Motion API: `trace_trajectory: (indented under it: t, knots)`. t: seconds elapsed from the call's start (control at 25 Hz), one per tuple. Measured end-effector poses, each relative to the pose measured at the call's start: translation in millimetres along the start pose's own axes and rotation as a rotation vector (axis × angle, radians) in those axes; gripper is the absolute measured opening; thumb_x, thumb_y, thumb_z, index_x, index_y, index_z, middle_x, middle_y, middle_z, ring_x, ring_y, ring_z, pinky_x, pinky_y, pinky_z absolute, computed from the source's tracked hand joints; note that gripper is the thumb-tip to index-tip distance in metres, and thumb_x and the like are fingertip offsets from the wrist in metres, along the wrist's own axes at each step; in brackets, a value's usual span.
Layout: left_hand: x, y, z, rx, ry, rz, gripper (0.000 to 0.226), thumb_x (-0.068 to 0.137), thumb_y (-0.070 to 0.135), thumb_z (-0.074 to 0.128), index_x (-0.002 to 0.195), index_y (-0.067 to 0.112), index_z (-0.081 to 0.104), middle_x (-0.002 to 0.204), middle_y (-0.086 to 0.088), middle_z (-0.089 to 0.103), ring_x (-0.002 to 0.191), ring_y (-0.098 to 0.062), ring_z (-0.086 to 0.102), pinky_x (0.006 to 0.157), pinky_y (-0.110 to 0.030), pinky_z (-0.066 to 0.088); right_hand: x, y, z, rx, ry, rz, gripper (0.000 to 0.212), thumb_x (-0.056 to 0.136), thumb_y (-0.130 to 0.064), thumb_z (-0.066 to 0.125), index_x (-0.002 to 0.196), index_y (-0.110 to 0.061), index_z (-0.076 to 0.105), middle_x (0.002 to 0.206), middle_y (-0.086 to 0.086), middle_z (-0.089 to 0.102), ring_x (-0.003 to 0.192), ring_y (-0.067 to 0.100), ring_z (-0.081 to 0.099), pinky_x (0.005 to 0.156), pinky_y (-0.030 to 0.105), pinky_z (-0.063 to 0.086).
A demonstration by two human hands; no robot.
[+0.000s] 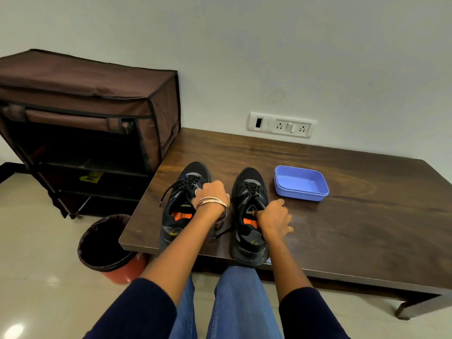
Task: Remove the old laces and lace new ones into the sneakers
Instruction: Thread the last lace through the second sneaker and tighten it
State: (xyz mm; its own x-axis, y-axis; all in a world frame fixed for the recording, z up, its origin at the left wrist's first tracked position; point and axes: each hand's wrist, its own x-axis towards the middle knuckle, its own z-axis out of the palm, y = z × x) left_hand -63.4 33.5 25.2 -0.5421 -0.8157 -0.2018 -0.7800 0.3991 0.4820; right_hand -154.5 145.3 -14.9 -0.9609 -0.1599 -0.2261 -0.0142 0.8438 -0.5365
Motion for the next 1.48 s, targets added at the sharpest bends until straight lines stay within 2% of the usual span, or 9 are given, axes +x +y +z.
trace_trajectory:
  t: [0.2, 0.36, 0.56, 0.76, 0.96, 1.08, 1.24, 1.36, 1.48]
  knots:
    - [9.9, 14.6, 18.4, 0.043, -0.036, 0.235, 0.029, 0.090, 0.034, 0.060, 0.118, 0.035, 0.065, 0.118, -0.001, 0.065, 0.117, -0.030, 0.053, 0.098, -0.048, 0.038, 2.1, 0.2, 0.6, -0.031, 0.009, -0.006, 0.068, 0.082, -0.031, 0.073, 0.135, -0.009, 0.037, 0.136, 0.013, 0.049, 0.128, 0.035, 0.041, 0.099, 0.055, 0.035]
    - [11.6, 8.9, 31.1, -0.025, 0.122, 0.227, 0.015, 0.089, 0.034, 0.061, 0.090, 0.027, 0.074, 0.096, -0.001, 0.071, 0.097, -0.027, 0.063, 0.090, -0.043, 0.046, 1.6, -0.2, 0.5, -0.028, 0.009, -0.005, 0.064, 0.082, -0.030, 0.073, 0.132, -0.011, 0.039, 0.136, 0.013, 0.049, 0.128, 0.035, 0.040, 0.098, 0.055, 0.034]
    - [13.9, -0.3, 48.3, -0.578, 0.043, -0.073, 0.029, 0.085, 0.026, 0.068, 0.059, 0.013, 0.069, 0.071, -0.007, 0.071, 0.063, -0.028, 0.068, 0.068, -0.038, 0.059, 1.1, -0.2, 0.0, 0.050, -0.001, -0.002, 0.060, 0.081, -0.023, 0.074, 0.129, -0.010, 0.040, 0.135, 0.013, 0.047, 0.128, 0.035, 0.038, 0.095, 0.059, 0.036]
    - [16.3, 2.2, 47.2, -0.761, -0.136, -0.206, 0.018, 0.095, 0.012, 0.056, 0.082, 0.012, 0.068, 0.068, -0.007, 0.063, 0.042, -0.019, 0.048, 0.041, -0.026, 0.050, 0.3, 0.7, -0.2, 0.057, 0.006, -0.028, 0.050, 0.085, -0.018, 0.069, 0.127, -0.010, 0.042, 0.132, 0.014, 0.049, 0.126, 0.036, 0.040, 0.098, 0.060, 0.036]
    - [29.2, 1.0, 42.7, -0.286, -0.106, -0.024, 0.025, 0.084, 0.015, 0.067, 0.059, 0.011, 0.069, 0.087, -0.011, 0.072, 0.082, -0.029, 0.068, 0.075, -0.043, 0.059, 0.9, 2.0, 1.3, 0.027, 0.017, -0.048, 0.045, 0.087, -0.018, 0.067, 0.125, -0.010, 0.044, 0.130, 0.013, 0.051, 0.125, 0.035, 0.041, 0.097, 0.059, 0.037]
    - [21.7, 16.3, 11.2, -0.074, -0.020, 0.063, 0.030, 0.082, 0.038, 0.062, 0.062, 0.017, 0.066, 0.122, -0.018, 0.055, 0.121, -0.037, 0.045, 0.097, -0.050, 0.043, -0.8, -1.1, -2.1, -0.010, 0.005, -0.064, 0.044, 0.087, -0.017, 0.067, 0.125, -0.012, 0.044, 0.130, 0.012, 0.051, 0.125, 0.033, 0.040, 0.095, 0.058, 0.035]
    - [21.1, 43.3, -44.0, -0.335, -0.102, 0.095, 0.030, 0.077, 0.042, 0.064, 0.070, 0.012, 0.068, 0.079, -0.009, 0.067, 0.082, -0.027, 0.060, 0.082, -0.038, 0.046, 6.8, -2.7, -16.8, -0.023, -0.175, -0.117, 0.056, 0.074, -0.022, 0.081, 0.118, -0.016, 0.047, 0.126, 0.009, 0.051, 0.125, 0.035, 0.039, 0.097, 0.053, 0.034]
    - [10.7, 63.4, -75.6, -0.806, -0.257, 0.069, 0.019, 0.088, 0.023, 0.066, 0.086, 0.005, 0.065, 0.068, -0.005, 0.065, 0.054, -0.011, 0.062, 0.063, -0.029, 0.055, 17.2, -12.7, -41.3, 0.324, -0.284, -0.189, 0.052, 0.065, -0.014, 0.087, 0.107, -0.016, 0.057, 0.110, 0.008, 0.062, 0.112, 0.030, 0.056, 0.093, 0.045, 0.049]
    - [-7.8, 80.6, -87.2, -1.007, -0.386, 0.002, 0.019, 0.093, 0.022, 0.060, 0.083, 0.006, 0.061, 0.065, -0.005, 0.068, 0.055, -0.013, 0.063, 0.054, -0.024, 0.056, -6.5, -37.7, -71.6, 0.889, -0.415, -0.198, 0.019, 0.091, -0.026, 0.066, 0.101, -0.010, 0.064, 0.095, 0.008, 0.068, 0.081, 0.016, 0.065, 0.065, 0.025, 0.050]
